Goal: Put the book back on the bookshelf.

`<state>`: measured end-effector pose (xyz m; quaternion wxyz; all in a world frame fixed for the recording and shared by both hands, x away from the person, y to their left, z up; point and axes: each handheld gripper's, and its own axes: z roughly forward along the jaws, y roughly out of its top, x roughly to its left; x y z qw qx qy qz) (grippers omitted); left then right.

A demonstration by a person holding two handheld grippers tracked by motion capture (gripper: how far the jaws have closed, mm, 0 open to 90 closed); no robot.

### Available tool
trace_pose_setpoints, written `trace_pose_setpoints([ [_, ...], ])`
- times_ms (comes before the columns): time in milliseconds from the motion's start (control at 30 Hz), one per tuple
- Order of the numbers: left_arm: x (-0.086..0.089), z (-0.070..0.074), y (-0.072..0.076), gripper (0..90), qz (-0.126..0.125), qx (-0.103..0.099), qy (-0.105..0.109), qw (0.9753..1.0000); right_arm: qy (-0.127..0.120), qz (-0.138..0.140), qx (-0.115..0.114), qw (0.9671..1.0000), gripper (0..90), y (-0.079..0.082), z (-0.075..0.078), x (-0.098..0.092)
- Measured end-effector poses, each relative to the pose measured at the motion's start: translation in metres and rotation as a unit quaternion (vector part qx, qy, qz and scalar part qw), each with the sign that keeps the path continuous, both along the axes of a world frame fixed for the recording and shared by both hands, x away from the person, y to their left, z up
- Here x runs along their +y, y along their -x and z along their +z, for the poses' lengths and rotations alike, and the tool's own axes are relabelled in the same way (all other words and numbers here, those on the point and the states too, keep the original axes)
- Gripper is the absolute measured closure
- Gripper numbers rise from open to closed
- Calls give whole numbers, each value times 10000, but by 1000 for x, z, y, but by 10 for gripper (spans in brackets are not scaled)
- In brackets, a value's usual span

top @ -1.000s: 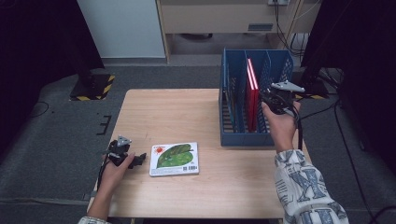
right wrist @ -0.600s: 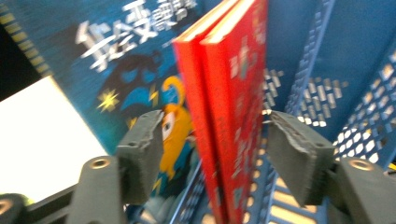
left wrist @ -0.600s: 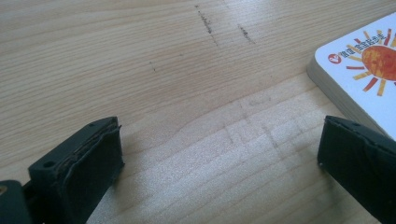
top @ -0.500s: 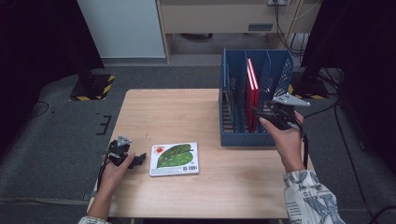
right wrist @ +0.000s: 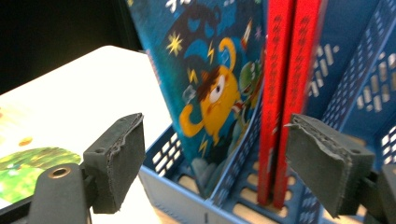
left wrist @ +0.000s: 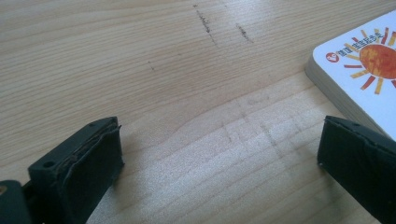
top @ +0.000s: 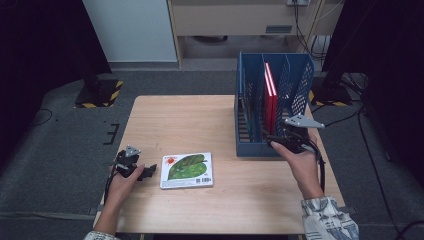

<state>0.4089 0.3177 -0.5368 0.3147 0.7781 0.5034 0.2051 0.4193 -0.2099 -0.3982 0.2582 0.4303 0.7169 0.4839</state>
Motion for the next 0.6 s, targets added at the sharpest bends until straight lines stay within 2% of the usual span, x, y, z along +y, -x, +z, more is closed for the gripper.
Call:
trace_pose_setpoints([
  [100, 0, 0, 0, 0, -38, -1, 5, 10000, -152, 13, 111, 9998, 199, 6, -10, 1],
  [167, 0, 0, 0, 0, -47, -1, 14, 10000, -77, 35, 168, 9998, 197, 9, -15, 3],
  [400, 1, 0, 1, 0, -115, 5, 42, 9999, -142, 119, 200, 9996, 177, 24, -24, 10],
  [600, 3, 2, 1, 24, -155, -51, 137, 9998, 54, 309, 209, 9993, 162, 38, -36, 22],
])
